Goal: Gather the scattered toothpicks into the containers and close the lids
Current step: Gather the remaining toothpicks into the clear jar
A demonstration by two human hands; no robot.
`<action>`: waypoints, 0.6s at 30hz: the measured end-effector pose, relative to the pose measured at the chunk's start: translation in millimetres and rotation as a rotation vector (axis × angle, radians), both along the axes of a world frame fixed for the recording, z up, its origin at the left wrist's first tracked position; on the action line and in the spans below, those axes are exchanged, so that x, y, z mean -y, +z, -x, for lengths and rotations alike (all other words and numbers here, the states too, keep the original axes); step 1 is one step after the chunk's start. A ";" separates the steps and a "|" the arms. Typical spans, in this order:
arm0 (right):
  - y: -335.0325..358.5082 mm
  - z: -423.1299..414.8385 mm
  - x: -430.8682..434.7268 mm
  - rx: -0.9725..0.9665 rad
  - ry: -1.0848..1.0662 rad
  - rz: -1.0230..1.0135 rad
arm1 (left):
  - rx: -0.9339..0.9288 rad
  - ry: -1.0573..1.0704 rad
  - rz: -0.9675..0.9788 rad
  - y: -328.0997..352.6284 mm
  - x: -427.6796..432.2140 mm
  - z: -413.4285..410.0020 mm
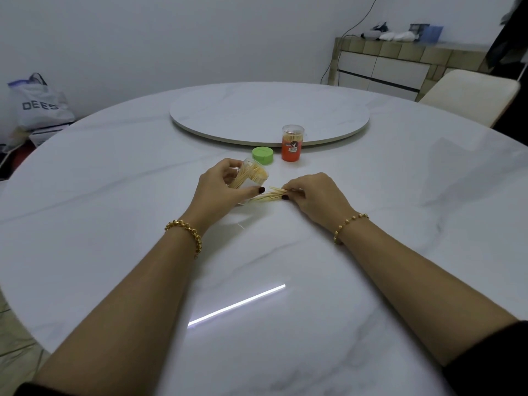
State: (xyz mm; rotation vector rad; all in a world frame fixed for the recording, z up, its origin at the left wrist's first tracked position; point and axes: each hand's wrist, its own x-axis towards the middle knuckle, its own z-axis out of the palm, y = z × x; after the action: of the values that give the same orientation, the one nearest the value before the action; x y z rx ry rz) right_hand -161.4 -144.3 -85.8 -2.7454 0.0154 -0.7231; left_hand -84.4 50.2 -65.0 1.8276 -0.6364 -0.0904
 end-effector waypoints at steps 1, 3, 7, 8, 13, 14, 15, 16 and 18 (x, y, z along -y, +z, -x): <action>-0.9 -0.2 0.7 0.027 -0.003 0.007 | 0.001 -0.001 -0.002 0.0 0.1 0.3; -2.6 -0.4 1.8 0.057 -0.007 -0.005 | 0.000 -0.004 -0.001 0.8 0.1 1.6; -3.2 -0.7 5.1 0.073 -0.009 -0.089 | 0.002 -0.013 0.008 2.1 1.4 4.2; -2.7 -0.6 5.9 0.079 -0.011 -0.112 | 0.008 -0.015 0.007 2.2 1.6 4.2; 4.6 2.3 5.6 0.150 -0.025 -0.252 | 0.034 -0.014 -0.005 0.6 2.5 2.7; 6.8 2.6 5.0 0.169 -0.030 -0.306 | 0.038 -0.015 -0.007 0.2 2.7 2.6; 9.0 2.7 4.8 0.188 -0.038 -0.371 | 0.039 -0.017 -0.009 -0.1 3.1 2.5; 12.2 2.7 4.2 0.204 -0.046 -0.448 | 0.037 -0.021 -0.010 -0.2 3.6 2.4; 19.4 2.7 1.9 0.235 -0.048 -0.610 | 0.029 -0.032 -0.012 0.2 4.7 3.9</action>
State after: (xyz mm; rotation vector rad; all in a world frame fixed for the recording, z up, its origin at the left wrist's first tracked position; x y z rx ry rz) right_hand -164.1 -146.2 -66.5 -2.0790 0.2139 -0.8772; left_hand -88.3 45.6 -64.8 1.8330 -0.6872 -0.0897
